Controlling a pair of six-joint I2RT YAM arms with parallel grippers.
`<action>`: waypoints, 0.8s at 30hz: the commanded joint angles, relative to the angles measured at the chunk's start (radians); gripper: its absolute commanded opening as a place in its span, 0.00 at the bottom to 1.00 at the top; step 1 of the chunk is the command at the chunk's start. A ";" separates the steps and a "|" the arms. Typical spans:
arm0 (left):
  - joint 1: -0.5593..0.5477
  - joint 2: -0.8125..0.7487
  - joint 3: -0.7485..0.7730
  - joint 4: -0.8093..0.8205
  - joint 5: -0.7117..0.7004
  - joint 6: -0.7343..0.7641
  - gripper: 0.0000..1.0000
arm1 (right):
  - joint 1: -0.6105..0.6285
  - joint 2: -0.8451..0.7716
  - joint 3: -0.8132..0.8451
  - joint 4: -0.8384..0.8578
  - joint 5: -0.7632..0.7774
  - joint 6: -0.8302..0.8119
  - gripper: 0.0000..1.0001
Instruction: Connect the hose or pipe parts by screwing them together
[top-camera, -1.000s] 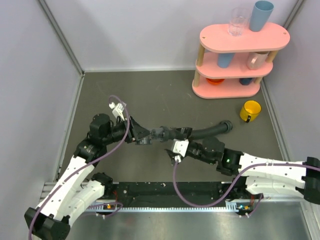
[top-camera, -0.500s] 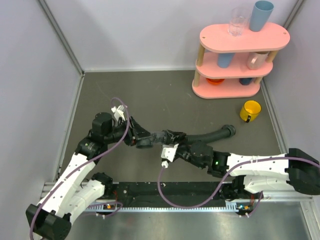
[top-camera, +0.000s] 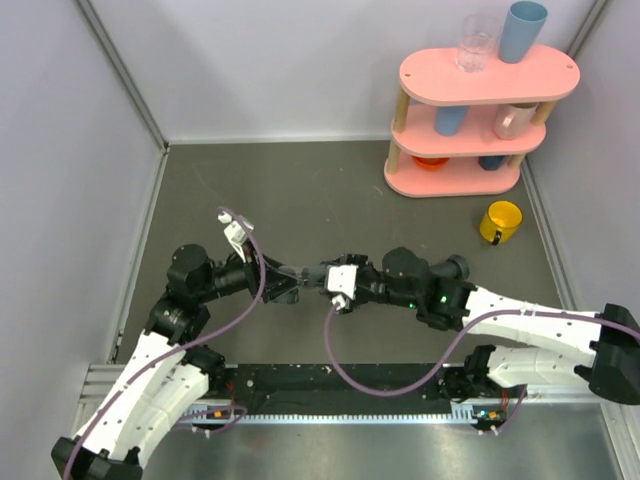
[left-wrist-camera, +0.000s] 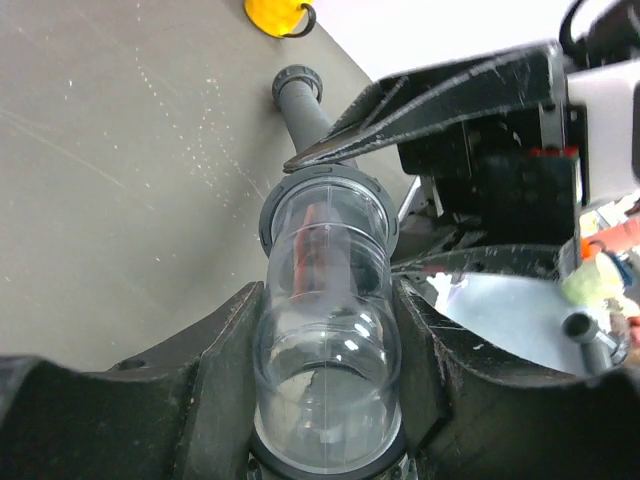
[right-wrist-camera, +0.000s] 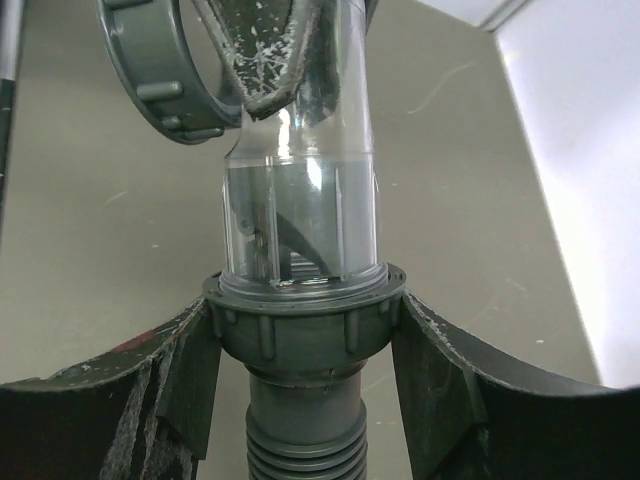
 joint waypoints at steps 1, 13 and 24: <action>-0.008 0.060 -0.003 0.232 0.095 0.210 0.00 | -0.047 0.038 0.127 -0.066 -0.280 0.169 0.00; 0.049 0.206 0.060 0.142 -0.006 0.121 0.00 | -0.079 0.050 0.122 -0.115 -0.164 0.287 0.61; 0.211 0.304 0.063 0.085 -0.071 0.092 0.00 | -0.079 -0.193 0.024 -0.173 -0.026 0.427 0.99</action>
